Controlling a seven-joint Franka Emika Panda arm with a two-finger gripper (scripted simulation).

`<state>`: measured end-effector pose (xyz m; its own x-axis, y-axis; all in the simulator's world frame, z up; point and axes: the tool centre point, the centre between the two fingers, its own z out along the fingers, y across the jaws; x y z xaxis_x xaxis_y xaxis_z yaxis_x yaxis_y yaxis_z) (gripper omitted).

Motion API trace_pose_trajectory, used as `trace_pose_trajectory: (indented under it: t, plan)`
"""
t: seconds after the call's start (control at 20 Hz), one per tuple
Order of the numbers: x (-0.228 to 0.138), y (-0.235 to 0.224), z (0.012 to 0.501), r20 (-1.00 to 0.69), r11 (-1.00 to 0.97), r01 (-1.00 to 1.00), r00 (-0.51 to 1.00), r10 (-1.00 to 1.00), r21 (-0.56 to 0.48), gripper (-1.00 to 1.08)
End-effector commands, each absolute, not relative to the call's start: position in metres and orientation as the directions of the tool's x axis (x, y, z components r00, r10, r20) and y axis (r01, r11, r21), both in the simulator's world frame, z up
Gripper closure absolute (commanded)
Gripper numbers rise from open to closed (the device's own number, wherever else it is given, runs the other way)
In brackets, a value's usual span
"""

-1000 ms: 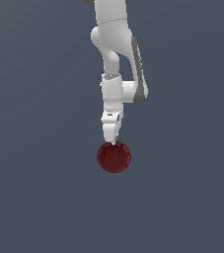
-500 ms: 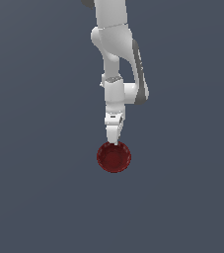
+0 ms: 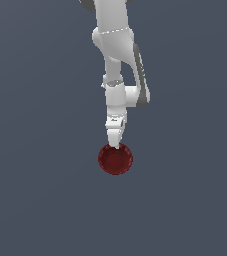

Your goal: Pick up the object and move it to a goal position.

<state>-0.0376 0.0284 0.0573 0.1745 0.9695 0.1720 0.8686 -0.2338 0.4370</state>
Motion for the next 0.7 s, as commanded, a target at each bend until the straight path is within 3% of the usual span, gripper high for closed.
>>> trace_pose_trajectory:
  t: [0.0, 0.45, 0.5, 0.65]
  plan:
    - [-0.035, 0.029, 0.049, 0.171, -0.233, 0.87, 0.174, 0.97, 0.435, -0.2]
    - [-0.028, 0.03, 0.036, 0.173, -0.235, 0.87, 0.175, 0.969, 0.434, -0.2]
    - [-0.028, 0.03, 0.036, 0.173, -0.235, 0.87, 0.175, 0.969, 0.434, 1.08]
    - [-0.028, 0.03, 0.036, 0.173, -0.235, 0.87, 0.175, 0.969, 0.434, 1.08]
